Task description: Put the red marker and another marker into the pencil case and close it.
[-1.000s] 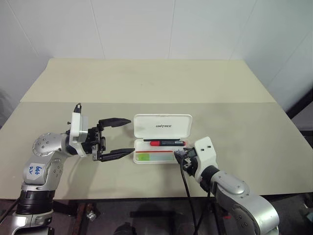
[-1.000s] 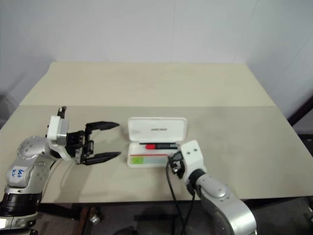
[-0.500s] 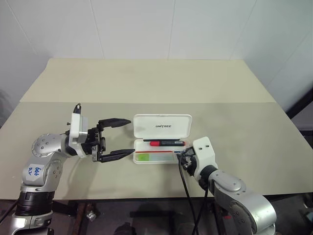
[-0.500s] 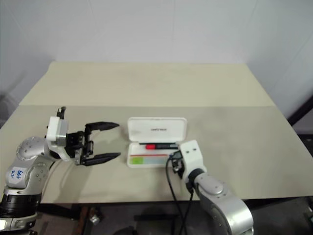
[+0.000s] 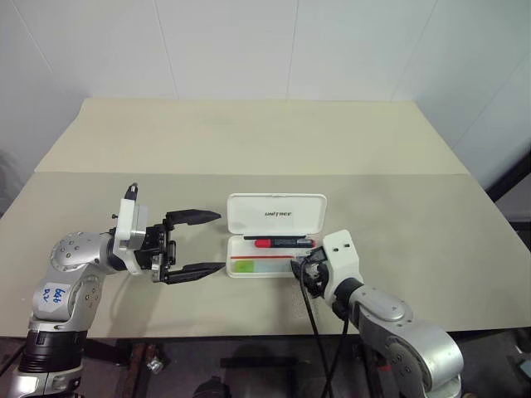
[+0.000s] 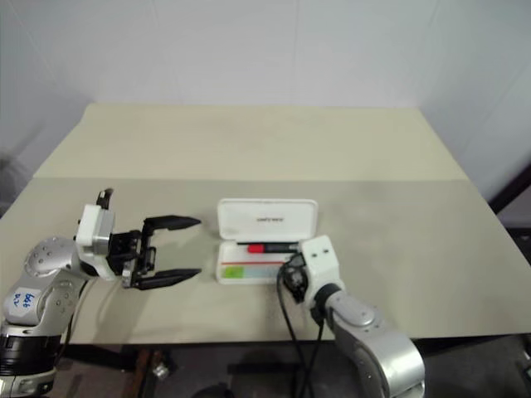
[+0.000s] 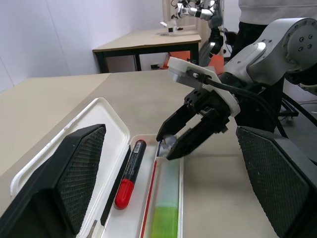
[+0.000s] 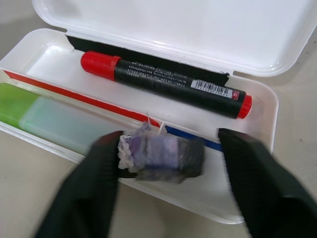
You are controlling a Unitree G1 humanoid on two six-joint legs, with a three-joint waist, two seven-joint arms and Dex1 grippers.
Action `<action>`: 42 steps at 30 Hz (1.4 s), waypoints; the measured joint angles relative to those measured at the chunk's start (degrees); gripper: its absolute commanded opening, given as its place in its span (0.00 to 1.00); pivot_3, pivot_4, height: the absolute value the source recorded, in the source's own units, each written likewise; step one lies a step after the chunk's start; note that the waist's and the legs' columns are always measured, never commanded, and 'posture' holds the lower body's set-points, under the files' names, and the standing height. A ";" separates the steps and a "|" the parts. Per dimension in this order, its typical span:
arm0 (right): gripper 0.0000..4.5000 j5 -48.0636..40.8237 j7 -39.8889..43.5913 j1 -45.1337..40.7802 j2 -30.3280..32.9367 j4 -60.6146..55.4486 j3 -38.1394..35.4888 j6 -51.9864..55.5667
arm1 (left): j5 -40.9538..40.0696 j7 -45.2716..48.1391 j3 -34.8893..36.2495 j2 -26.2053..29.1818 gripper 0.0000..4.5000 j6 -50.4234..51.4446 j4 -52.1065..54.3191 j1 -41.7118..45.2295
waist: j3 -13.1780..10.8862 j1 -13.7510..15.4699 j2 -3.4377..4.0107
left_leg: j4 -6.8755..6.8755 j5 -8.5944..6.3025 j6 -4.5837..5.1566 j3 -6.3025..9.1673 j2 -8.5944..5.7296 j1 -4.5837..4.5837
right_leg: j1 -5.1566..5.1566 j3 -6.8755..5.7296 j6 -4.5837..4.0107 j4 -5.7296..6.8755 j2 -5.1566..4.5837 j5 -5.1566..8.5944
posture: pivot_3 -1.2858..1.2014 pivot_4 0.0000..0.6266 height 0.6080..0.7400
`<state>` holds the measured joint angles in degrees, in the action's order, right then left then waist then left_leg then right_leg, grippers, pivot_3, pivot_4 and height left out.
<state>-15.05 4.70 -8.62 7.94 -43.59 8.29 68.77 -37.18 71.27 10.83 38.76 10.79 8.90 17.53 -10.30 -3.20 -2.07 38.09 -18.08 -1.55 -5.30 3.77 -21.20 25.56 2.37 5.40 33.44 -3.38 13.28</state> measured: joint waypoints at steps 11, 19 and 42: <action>0.99 0.12 0.83 0.03 0.84 0.07 -1.87 -1.39 | 0.00 -0.19 0.31 -0.01 1.00 -0.78 -0.08 0.36 | 0.00 -0.01 0.00 | -0.03 0.00 0.00 0.00 0.00 0.00 | 0.01 -0.02 -0.01 -0.04 -0.01 0.00 | 0.52 0.24 1.00; 0.99 0.35 2.20 -0.13 2.02 2.53 -2.59 -4.60 | 0.01 -0.48 0.31 -0.14 1.00 -1.46 -0.24 1.27 | 0.00 -0.02 0.00 | -0.05 -0.01 0.01 0.00 0.00 -0.02 | 0.01 -0.03 -0.01 -0.07 -0.01 0.00 | 0.52 0.24 1.00; 0.99 -1.61 18.35 -6.46 18.97 18.45 -10.40 -22.73 | 0.04 -1.93 0.31 -0.76 1.00 -2.14 -0.34 1.28 | -0.01 0.10 -0.01 | -0.08 -0.05 0.07 -0.02 0.00 -0.02 | 0.00 -0.03 0.21 -0.12 0.00 -0.06 | 0.52 0.24 1.00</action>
<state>-16.65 23.05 -15.08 26.91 -25.14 -2.10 46.04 -37.14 69.34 11.14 37.99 8.65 8.56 18.81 -10.31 -3.10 -2.08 38.01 -18.13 -1.48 -5.32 3.77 -21.23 25.56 2.34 5.61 33.32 -3.38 13.22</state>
